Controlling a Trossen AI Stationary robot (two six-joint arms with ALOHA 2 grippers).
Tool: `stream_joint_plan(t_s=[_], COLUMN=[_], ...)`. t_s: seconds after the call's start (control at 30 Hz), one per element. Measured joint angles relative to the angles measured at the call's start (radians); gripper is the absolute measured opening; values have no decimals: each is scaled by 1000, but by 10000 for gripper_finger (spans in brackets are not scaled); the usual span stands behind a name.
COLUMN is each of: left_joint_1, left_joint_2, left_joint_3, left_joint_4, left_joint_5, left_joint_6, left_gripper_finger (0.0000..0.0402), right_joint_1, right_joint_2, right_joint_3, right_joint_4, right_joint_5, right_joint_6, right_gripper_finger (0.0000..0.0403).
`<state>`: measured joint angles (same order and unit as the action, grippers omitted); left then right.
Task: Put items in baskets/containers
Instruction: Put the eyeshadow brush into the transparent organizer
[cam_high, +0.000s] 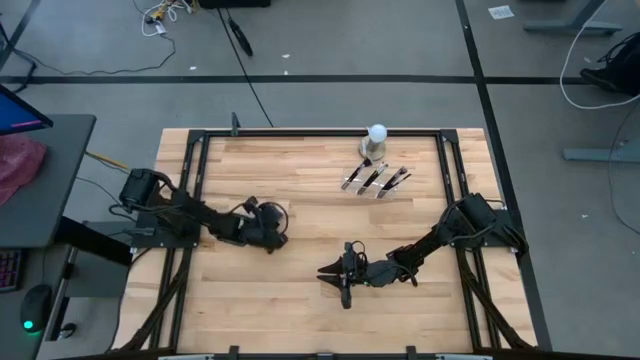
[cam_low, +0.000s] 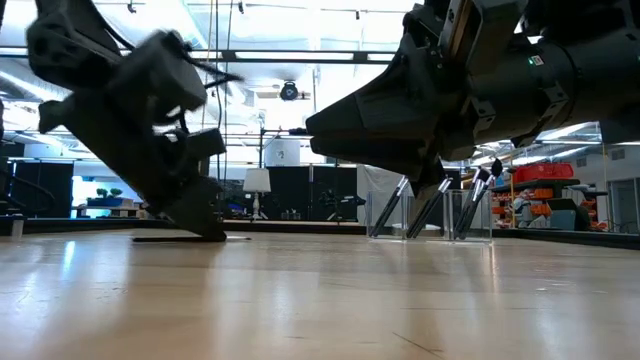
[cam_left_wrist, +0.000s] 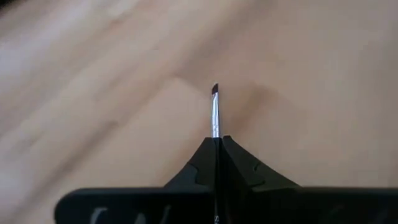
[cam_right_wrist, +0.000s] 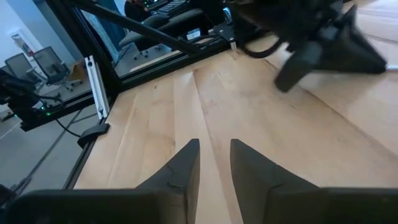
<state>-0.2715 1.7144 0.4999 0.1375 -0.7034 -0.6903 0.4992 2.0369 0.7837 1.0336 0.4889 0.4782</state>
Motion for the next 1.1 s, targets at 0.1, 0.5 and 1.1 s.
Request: stream_joint_plan(t_s=[0.1,0.5,1.1], left_joint_1=[-58,-201,-251], left_joint_2=[-1,9,8], left_joint_3=[2,-2,-60], left_joint_4=[73,286,378], left_joint_5=[92,196,78], left_joint_6=[19,209,285], left_gripper_finger=[9,16,157], right_joint_1=[0,-2,-7], right_joint_2=[0,0,0], right_joint_3=[0,0,0], right_joint_4=[0,8,23], right_joint_5=[0,0,0], right_joint_6=[0,0,15], right_gripper_finger=[89,89,89])
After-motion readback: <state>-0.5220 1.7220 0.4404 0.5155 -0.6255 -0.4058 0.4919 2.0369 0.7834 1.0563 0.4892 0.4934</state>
